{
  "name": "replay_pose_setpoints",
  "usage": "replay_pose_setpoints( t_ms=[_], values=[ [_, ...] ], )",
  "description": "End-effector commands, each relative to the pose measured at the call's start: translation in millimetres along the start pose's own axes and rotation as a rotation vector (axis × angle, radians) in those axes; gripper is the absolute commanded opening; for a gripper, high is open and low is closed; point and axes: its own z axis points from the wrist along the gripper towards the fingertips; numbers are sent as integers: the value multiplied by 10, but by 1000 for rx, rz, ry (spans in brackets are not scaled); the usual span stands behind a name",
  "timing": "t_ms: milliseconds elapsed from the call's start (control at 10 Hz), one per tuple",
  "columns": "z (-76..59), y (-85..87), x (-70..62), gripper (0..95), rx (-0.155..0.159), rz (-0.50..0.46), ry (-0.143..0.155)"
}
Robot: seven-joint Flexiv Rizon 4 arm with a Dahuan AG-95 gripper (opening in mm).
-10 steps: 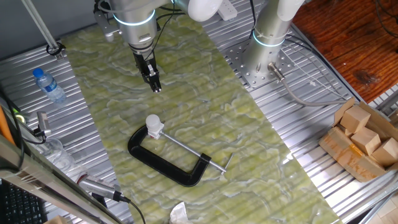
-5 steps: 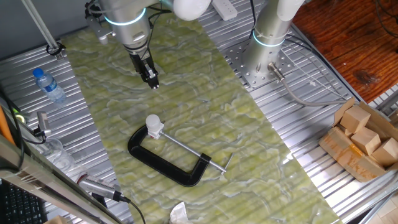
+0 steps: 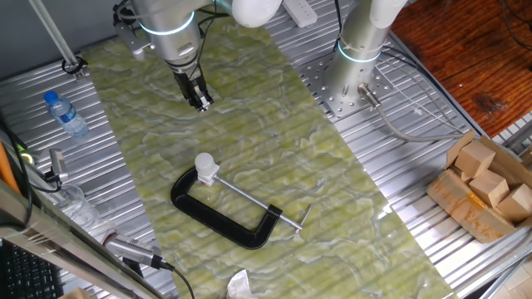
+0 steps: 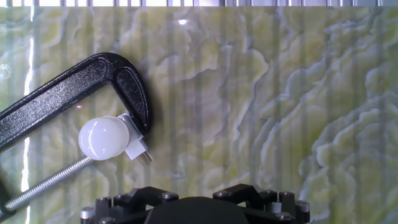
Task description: Take out the light bulb by rotating it
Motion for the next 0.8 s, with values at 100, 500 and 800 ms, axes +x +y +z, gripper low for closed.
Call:
replay_pose_setpoints(
  t_ms=[100, 500, 800],
  values=[
    [5, -1, 2, 0, 7, -19, -1],
    [4, -2, 2, 0, 9, 8, -15],
    [3, -3, 3, 0, 12, 38, -23]
  ],
)
